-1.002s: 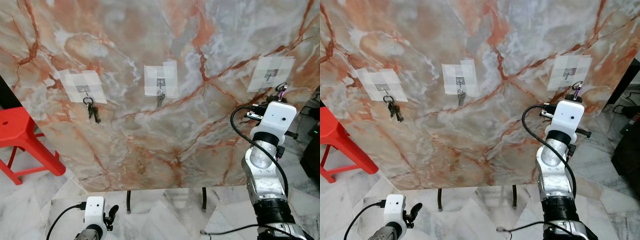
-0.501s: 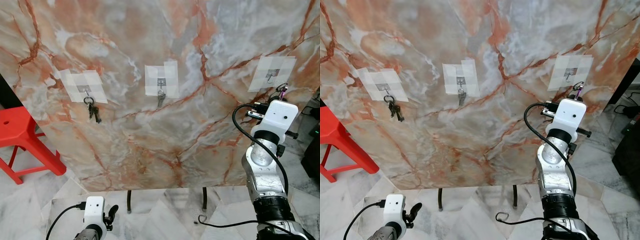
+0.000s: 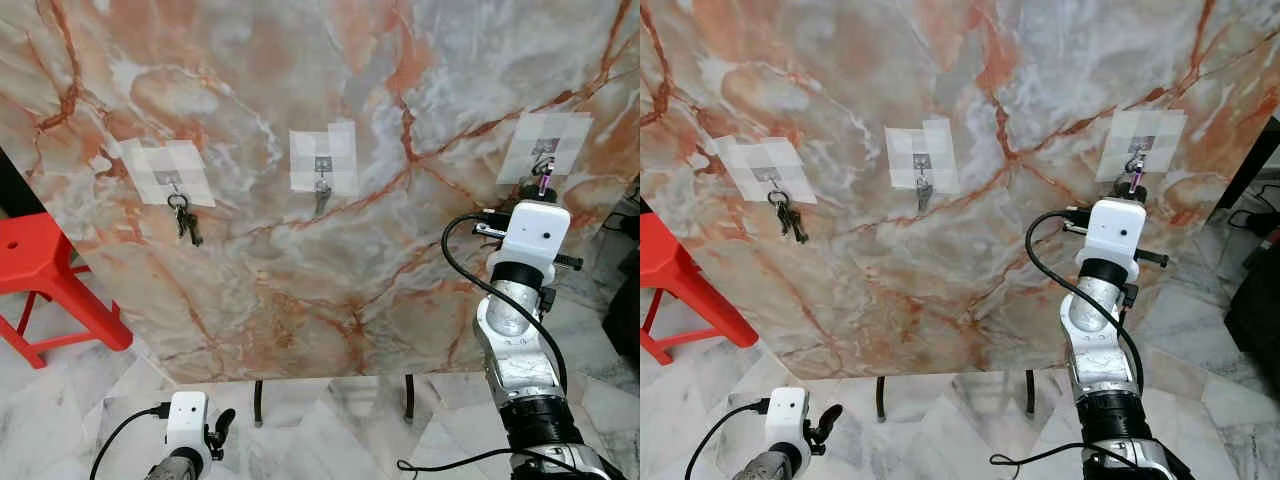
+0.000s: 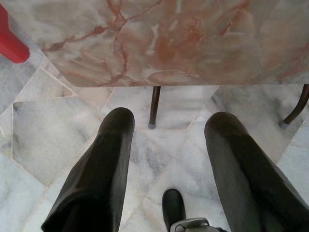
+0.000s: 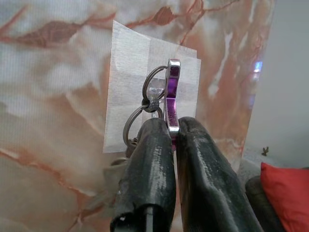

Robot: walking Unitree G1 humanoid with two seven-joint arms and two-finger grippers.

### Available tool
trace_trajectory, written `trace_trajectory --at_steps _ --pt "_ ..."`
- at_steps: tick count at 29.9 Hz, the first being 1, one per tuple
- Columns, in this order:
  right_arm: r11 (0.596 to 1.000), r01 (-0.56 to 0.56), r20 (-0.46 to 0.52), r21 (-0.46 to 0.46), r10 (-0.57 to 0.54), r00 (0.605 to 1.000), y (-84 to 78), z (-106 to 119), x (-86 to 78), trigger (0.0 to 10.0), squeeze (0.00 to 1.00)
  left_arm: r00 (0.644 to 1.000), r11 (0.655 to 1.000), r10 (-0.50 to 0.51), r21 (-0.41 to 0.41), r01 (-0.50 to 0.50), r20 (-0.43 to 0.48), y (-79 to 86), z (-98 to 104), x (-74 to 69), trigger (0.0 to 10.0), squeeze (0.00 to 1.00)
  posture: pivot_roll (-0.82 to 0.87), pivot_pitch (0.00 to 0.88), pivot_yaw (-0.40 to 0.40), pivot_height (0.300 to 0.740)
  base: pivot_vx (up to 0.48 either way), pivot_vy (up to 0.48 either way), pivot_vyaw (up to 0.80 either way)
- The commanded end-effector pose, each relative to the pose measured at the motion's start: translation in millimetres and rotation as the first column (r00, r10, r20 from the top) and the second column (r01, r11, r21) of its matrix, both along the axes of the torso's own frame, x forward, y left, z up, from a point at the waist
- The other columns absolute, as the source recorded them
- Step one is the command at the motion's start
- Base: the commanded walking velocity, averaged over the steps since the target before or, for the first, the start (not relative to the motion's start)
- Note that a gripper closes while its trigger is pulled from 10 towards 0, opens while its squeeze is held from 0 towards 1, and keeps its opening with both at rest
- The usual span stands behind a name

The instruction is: Hang keys on a hook

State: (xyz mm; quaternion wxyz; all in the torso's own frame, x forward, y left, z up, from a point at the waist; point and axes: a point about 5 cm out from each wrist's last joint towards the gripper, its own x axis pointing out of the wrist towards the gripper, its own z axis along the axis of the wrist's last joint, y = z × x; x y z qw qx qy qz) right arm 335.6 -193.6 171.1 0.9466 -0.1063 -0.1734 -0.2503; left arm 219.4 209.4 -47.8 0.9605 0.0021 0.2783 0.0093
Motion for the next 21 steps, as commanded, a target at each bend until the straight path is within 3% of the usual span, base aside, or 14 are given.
trace_trajectory --at_steps 1,9,21 --pt "1.0 0.01 0.036 -0.009 -0.01 0.999 -1.1 7.3 -0.8 10.0 0.0 1.0 1.0 -0.007 0.012 0.007 -0.021 2.2 -1.8 -2.4 10.0 0.0 0.1 0.064 0.031 0.74 0.0 0.0 0.0" --pt "0.999 0.036 0.04 -0.009 -0.035 0.999 -5.3 9.2 -0.5 10.0 0.0 1.0 1.0 -0.008 0.014 0.008 -0.023 2.0 -2.0 -2.5 10.0 0.0 0.1 0.067 0.032 0.74 0.0 0.0 0.0" --pt "0.994 0.088 0.027 0.062 -0.09 0.996 -19.8 10.7 5.8 10.0 0.0 1.0 1.0 -0.008 0.013 0.008 -0.022 1.9 -1.9 -2.4 10.0 0.0 0.1 0.067 0.035 0.74 0.0 0.0 0.0"
